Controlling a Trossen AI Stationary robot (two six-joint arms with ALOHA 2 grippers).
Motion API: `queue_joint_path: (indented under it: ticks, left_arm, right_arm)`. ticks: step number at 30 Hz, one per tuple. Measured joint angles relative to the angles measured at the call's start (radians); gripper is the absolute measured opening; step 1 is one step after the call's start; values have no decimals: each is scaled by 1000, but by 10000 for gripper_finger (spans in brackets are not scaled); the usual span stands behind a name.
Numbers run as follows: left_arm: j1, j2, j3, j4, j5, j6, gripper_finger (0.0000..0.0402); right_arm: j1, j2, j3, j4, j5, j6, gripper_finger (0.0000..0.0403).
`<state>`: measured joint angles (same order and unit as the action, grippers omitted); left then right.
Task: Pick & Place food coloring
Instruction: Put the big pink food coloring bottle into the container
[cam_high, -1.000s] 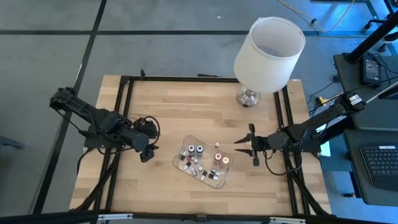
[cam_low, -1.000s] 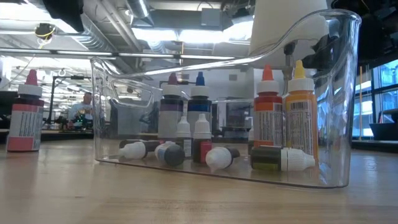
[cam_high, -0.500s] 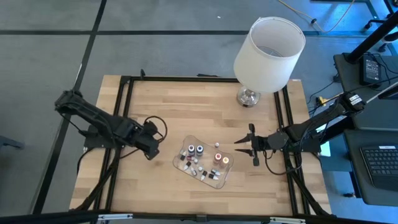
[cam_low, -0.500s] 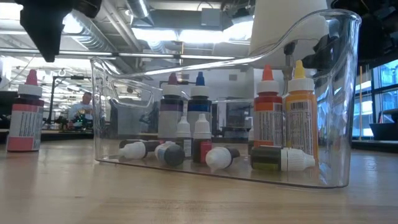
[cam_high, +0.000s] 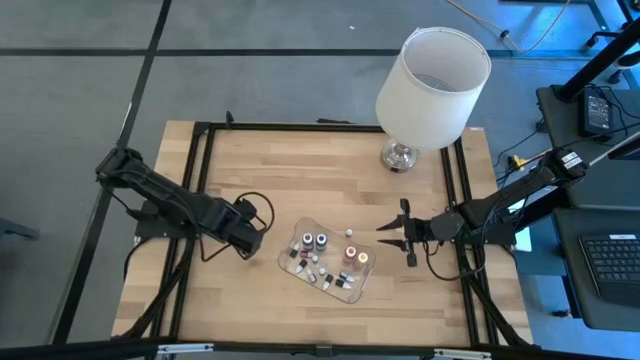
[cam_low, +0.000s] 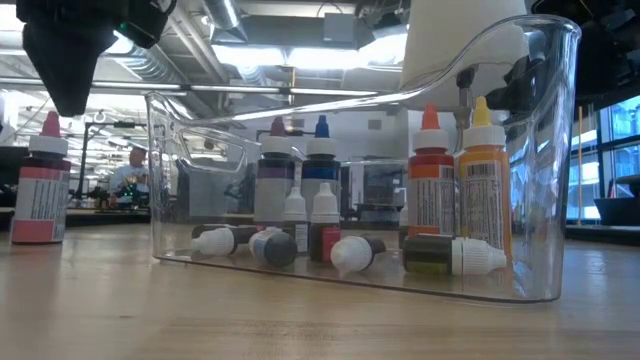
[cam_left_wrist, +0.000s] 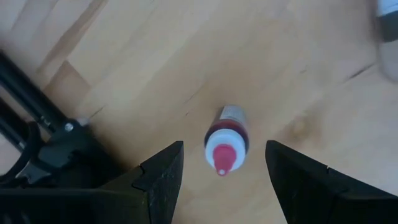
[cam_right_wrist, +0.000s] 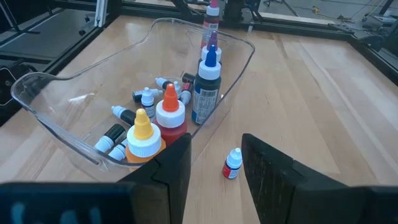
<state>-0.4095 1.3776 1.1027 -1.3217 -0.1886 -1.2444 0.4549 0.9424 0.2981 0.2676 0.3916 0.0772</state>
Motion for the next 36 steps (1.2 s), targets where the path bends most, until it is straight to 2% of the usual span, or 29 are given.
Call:
queue_joint_path:
  ticks: [25, 36]
  left_arm:
    - [0, 28, -2, -36, 6, -70, 221]
    - [0, 24, -134, 95, 57, -73, 221]
  right_arm:
    - [0, 0, 0, 0, 0, 1, 145]
    - [0, 0, 0, -2, -1, 25, 145]
